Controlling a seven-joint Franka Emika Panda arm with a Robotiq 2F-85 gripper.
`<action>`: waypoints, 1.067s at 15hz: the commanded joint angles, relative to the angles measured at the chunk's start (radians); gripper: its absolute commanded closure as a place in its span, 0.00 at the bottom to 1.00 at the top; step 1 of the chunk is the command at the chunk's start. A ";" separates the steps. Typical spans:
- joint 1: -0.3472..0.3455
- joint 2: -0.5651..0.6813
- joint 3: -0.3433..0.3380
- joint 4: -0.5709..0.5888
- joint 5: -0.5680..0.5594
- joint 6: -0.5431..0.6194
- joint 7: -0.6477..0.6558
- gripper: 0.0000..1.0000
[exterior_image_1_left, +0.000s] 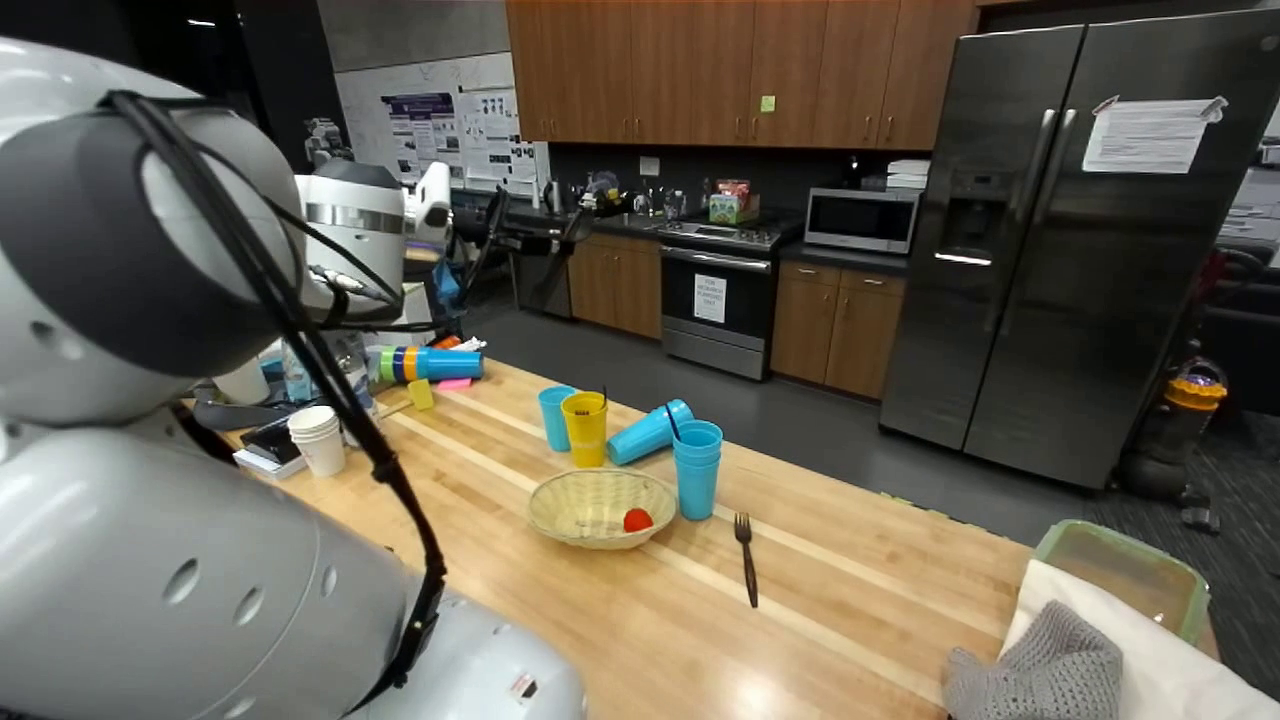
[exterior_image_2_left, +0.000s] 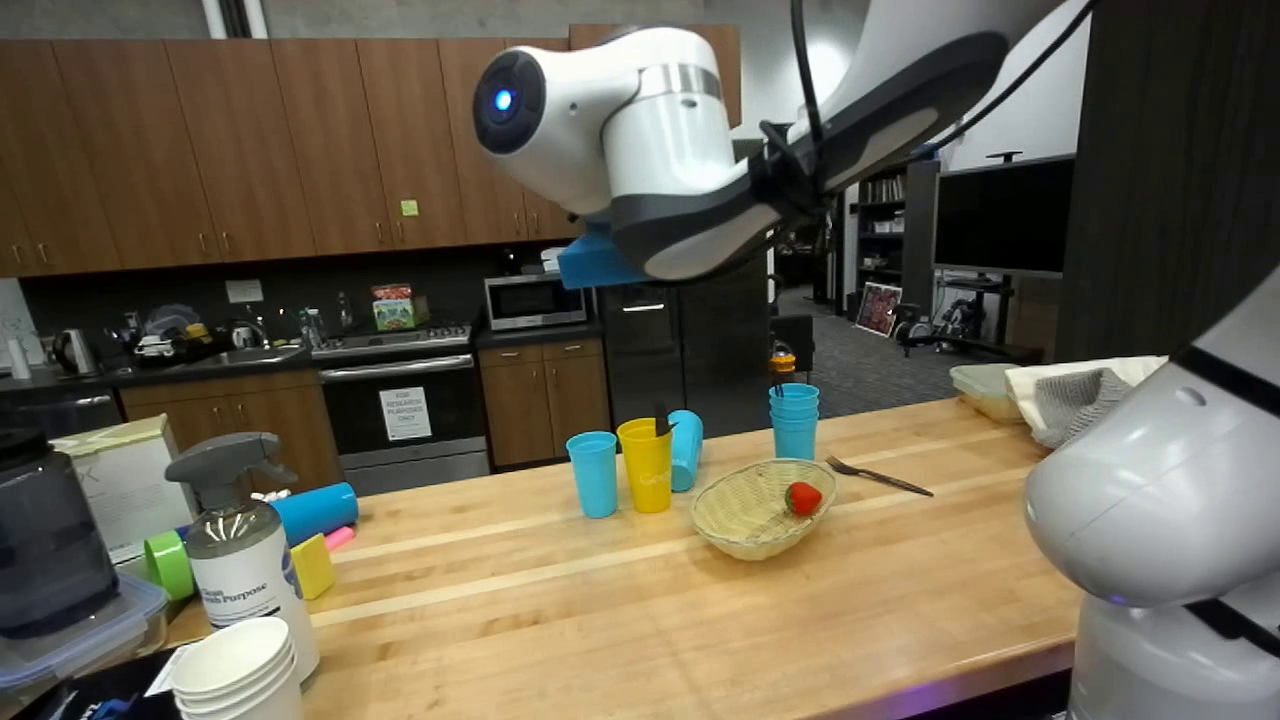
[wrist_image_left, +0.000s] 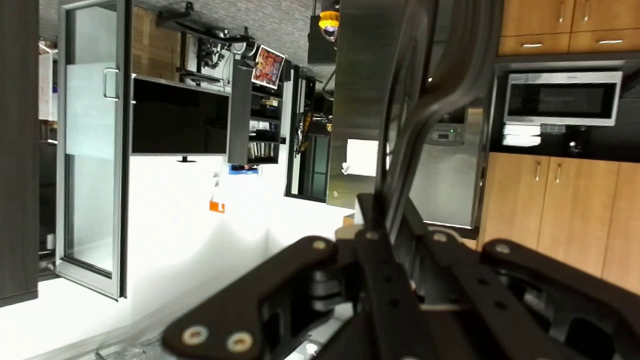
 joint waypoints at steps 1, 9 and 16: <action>0.030 0.183 0.030 0.113 -0.114 -0.088 0.040 0.98; 0.161 0.374 -0.061 0.160 -0.156 -0.155 -0.036 0.98; 0.260 0.409 -0.134 0.203 -0.136 -0.154 -0.029 0.98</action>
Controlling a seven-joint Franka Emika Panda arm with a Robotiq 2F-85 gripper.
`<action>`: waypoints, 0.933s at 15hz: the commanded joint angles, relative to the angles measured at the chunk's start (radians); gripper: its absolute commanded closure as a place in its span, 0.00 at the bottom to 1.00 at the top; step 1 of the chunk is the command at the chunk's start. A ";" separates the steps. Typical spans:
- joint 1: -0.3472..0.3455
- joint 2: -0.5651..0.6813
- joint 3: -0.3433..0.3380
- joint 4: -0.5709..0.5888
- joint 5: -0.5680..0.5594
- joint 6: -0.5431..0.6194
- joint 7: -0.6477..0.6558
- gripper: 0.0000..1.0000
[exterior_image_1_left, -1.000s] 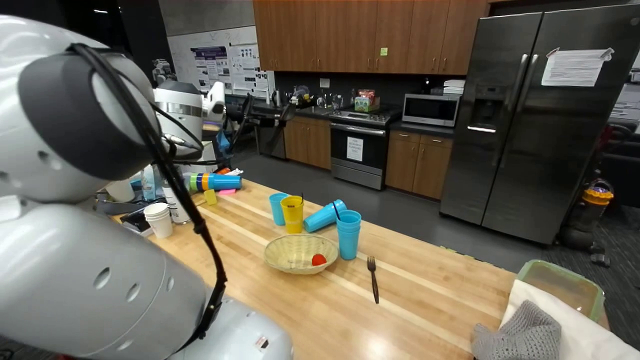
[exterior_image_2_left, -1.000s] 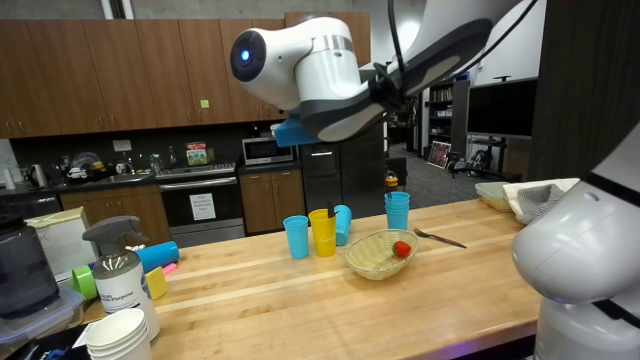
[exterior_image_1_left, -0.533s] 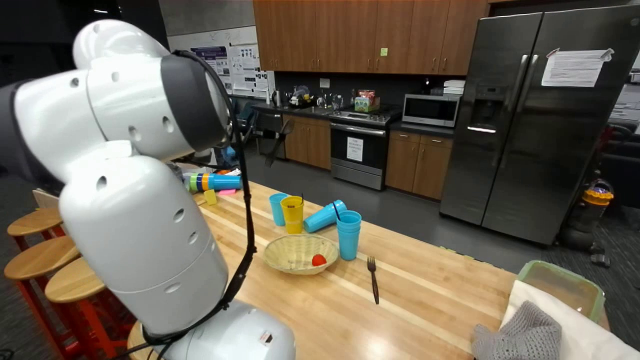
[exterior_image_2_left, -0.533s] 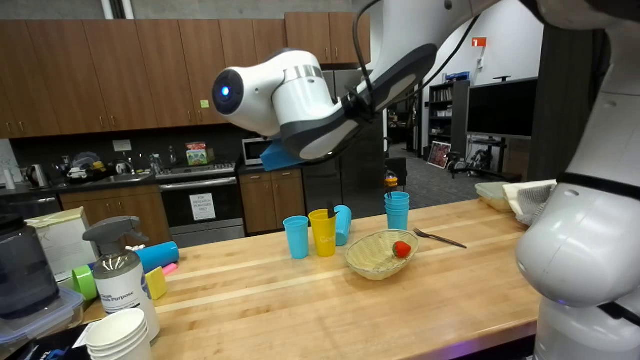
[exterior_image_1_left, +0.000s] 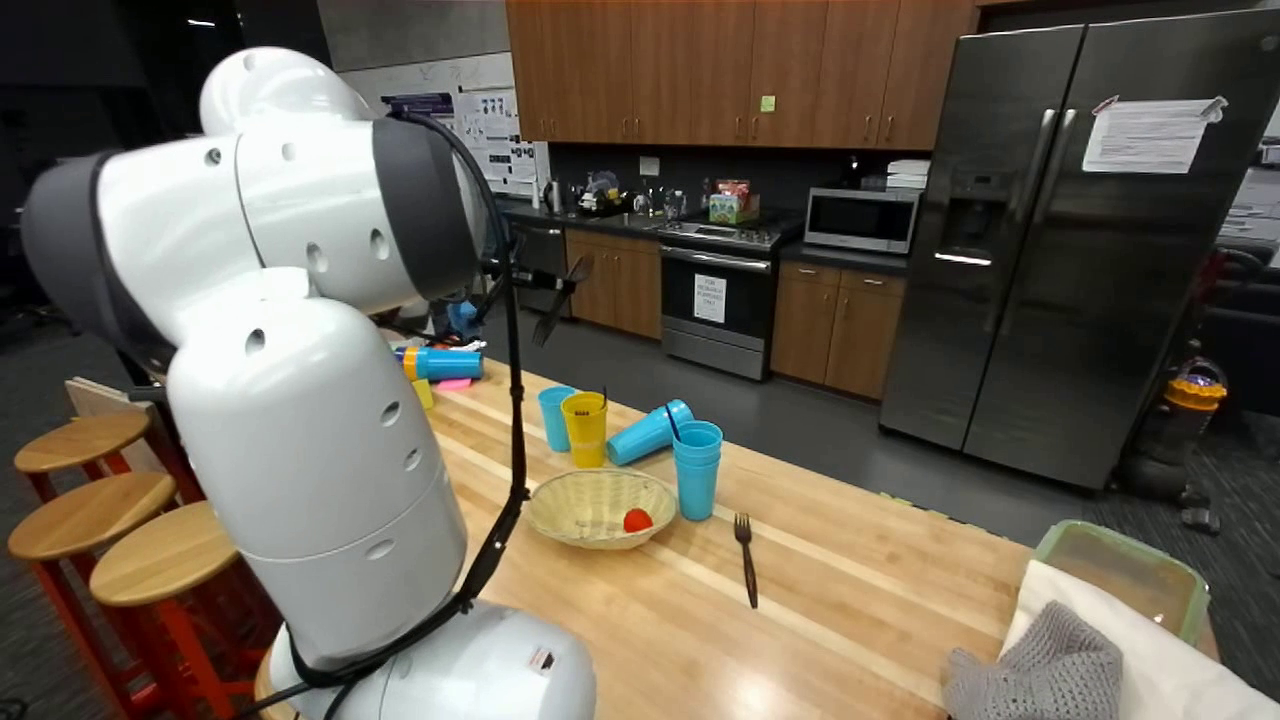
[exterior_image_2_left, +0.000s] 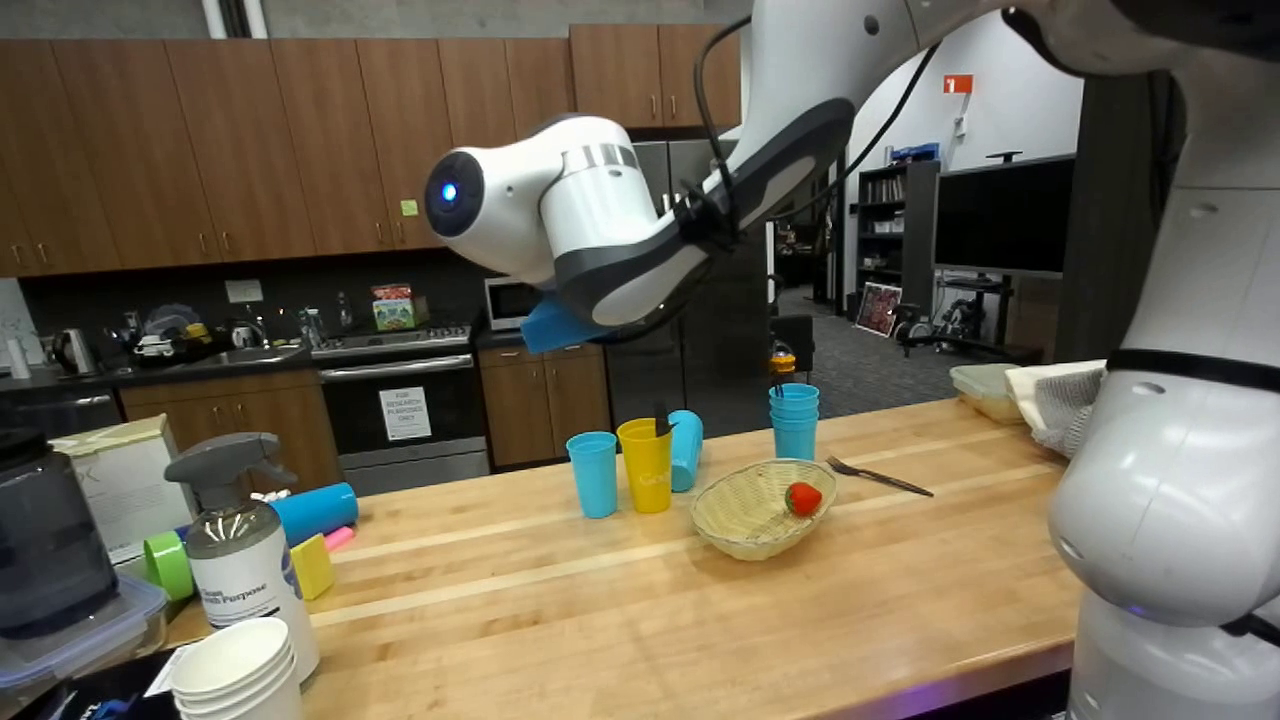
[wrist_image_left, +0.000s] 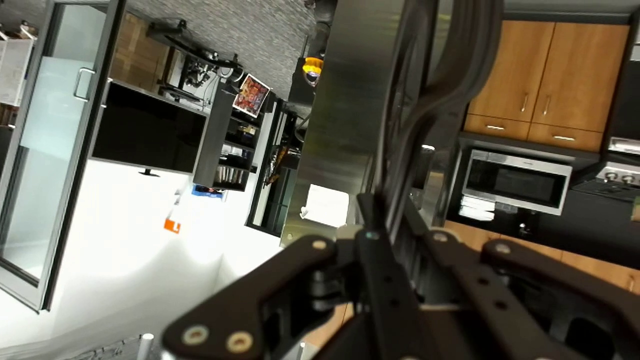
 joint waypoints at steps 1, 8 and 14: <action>0.066 0.041 -0.029 0.061 0.021 -0.021 -0.025 0.98; 0.134 0.149 -0.030 0.154 0.028 -0.038 -0.063 0.98; 0.167 0.280 -0.065 0.230 0.024 -0.043 -0.057 0.98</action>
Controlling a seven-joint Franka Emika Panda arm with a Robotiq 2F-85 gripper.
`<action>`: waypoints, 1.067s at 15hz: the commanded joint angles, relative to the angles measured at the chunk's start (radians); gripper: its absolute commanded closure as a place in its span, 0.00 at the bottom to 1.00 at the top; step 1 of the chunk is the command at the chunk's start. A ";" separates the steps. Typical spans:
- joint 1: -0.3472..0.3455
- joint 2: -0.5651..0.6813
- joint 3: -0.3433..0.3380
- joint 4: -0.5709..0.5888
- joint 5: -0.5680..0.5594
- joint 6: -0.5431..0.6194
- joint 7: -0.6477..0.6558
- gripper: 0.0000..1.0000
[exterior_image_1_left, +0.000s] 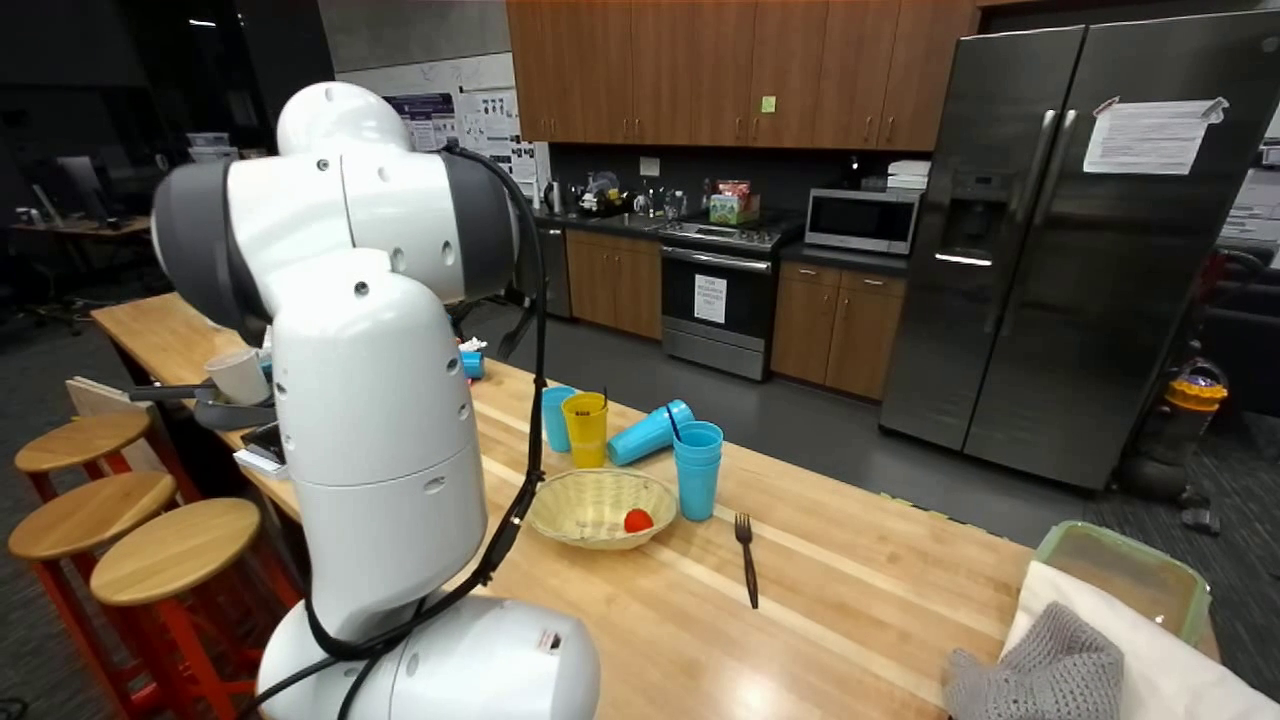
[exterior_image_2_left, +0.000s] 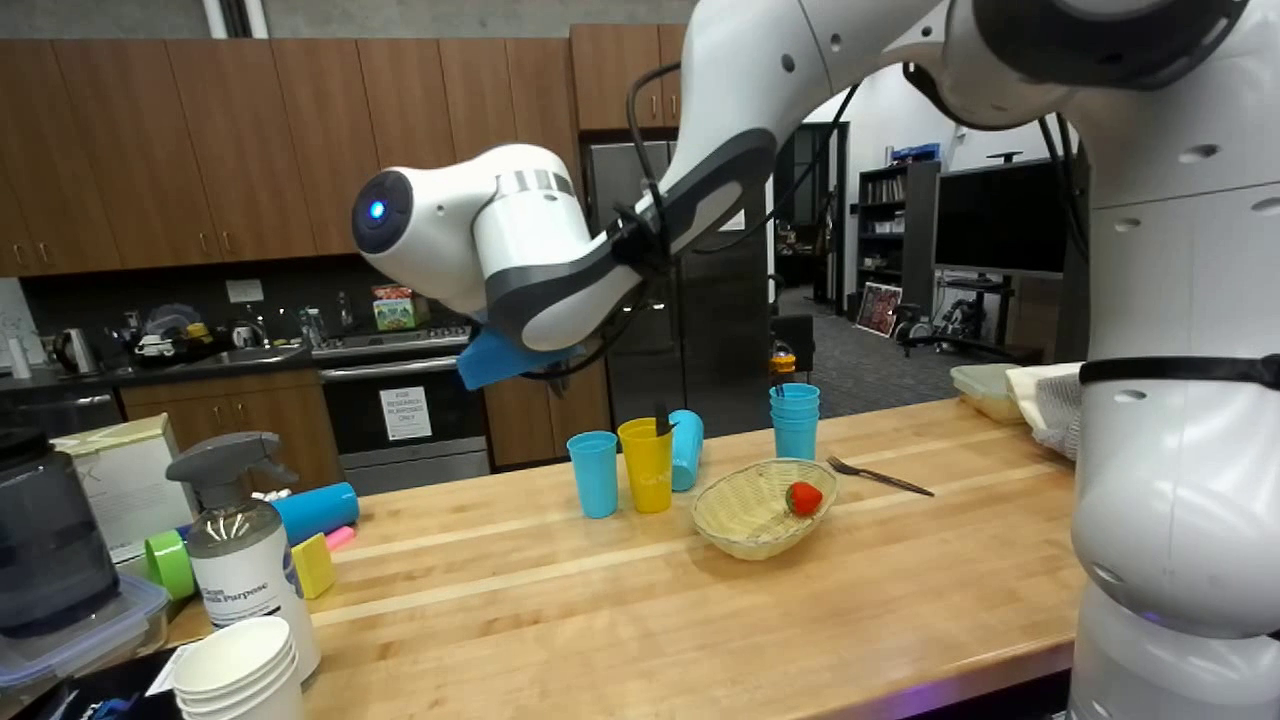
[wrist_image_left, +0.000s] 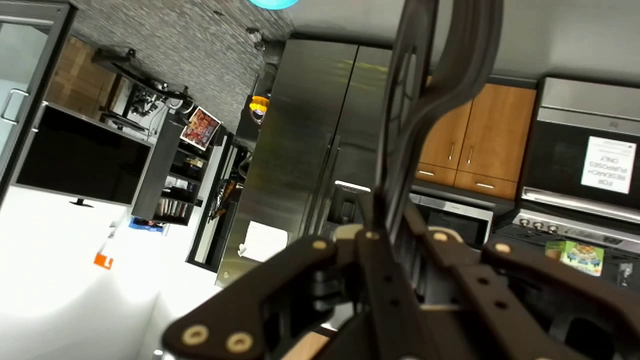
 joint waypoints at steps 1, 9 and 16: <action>0.036 0.086 -0.049 0.075 0.006 -0.021 -0.006 0.98; 0.064 0.165 -0.147 0.130 -0.001 -0.048 0.144 0.98; 0.107 0.230 -0.184 0.154 -0.042 -0.211 0.276 0.98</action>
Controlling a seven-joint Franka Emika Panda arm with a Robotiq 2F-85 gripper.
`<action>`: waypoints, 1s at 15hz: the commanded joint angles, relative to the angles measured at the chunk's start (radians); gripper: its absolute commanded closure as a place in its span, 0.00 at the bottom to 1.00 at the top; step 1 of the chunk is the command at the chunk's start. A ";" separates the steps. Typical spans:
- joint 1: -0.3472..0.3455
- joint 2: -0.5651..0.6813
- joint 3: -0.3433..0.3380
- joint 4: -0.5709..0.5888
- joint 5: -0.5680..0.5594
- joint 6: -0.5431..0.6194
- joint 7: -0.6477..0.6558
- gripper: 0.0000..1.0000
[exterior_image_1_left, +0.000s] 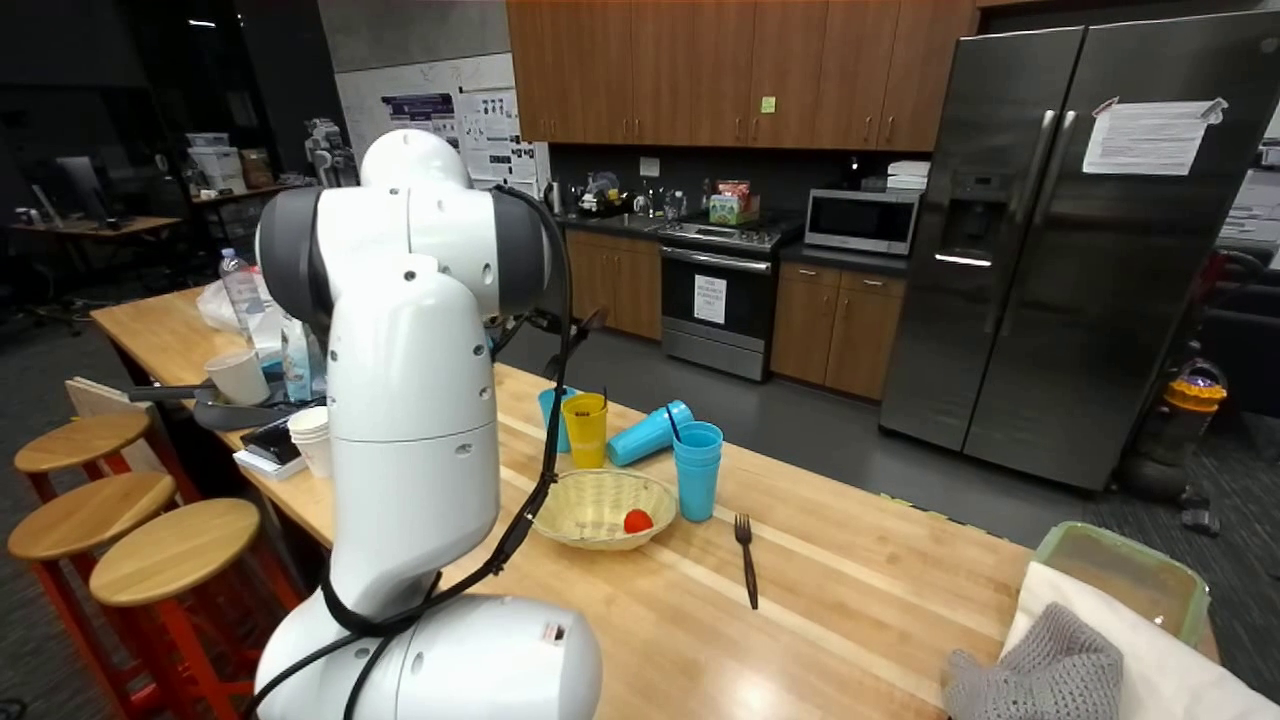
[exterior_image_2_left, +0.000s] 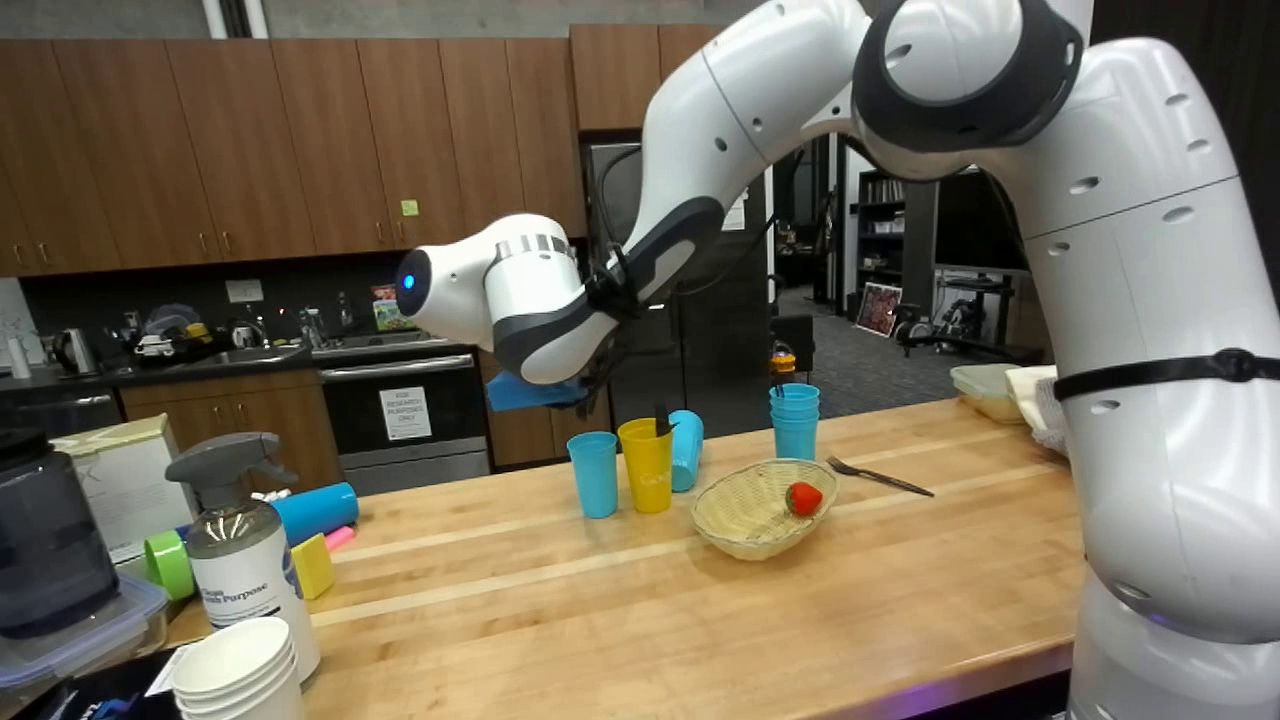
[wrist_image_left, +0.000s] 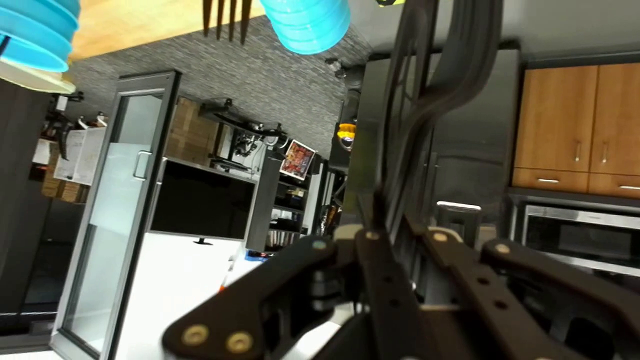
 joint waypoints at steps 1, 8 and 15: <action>0.042 0.044 -0.022 0.031 -0.021 -0.104 0.061 0.98; 0.083 0.060 -0.011 0.022 -0.008 -0.174 0.107 0.98; 0.112 0.069 -0.015 0.043 0.000 -0.199 0.139 0.67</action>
